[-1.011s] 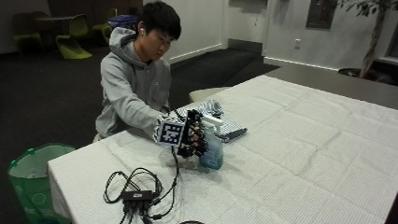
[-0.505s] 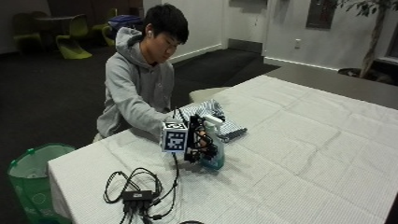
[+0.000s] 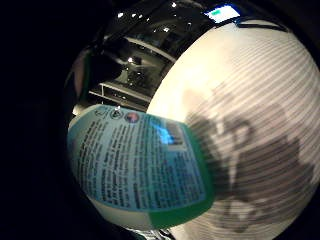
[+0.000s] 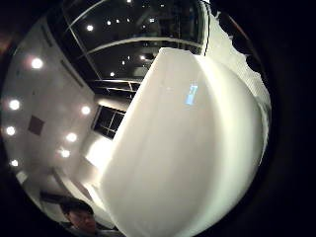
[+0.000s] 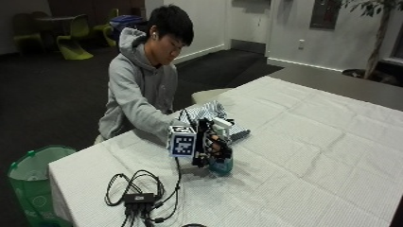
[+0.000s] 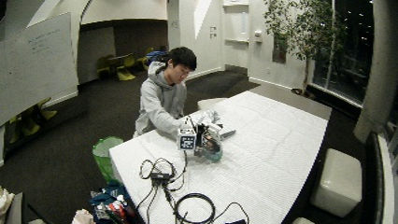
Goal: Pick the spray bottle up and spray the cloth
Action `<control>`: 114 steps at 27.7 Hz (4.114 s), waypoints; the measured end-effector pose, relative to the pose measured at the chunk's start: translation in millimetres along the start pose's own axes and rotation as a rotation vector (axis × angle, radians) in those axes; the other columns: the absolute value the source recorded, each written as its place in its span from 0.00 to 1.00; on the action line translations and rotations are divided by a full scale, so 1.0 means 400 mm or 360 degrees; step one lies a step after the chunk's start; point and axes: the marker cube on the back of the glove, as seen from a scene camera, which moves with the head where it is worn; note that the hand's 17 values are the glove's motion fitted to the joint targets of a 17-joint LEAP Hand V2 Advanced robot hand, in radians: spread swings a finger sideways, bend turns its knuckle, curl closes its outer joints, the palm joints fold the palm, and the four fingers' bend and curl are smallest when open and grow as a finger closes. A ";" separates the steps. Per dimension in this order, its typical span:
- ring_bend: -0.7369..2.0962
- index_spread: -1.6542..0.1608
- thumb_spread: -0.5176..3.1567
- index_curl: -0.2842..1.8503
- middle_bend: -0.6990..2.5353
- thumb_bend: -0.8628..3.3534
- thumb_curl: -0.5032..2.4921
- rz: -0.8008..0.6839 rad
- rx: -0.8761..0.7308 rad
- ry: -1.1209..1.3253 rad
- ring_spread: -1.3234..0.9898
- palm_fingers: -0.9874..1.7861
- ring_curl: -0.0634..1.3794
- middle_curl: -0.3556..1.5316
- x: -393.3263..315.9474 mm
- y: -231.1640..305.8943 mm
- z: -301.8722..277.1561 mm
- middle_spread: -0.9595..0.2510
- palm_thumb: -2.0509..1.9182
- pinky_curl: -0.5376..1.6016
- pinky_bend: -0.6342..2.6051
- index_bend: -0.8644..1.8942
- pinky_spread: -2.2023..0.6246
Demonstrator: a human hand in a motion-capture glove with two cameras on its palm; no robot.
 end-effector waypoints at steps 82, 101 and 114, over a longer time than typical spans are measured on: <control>0.46 0.80 0.20 0.40 0.42 0.20 0.42 -0.1182 -0.2554 0.1928 0.48 0.86 0.35 0.46 -0.394 0.404 0.070 0.72 0.75 0.43 0.30 0.51 0.69; 0.46 0.80 0.20 0.40 0.42 0.20 0.42 -0.1188 -0.2506 0.0284 0.49 0.86 0.35 0.46 -0.590 0.618 0.128 0.72 0.75 0.43 0.30 0.51 0.70; 0.46 0.80 0.19 0.40 0.42 0.20 0.42 -0.0783 -0.2068 -0.0934 0.49 0.85 0.35 0.45 -0.515 0.820 0.285 0.72 0.75 0.43 0.31 0.50 0.70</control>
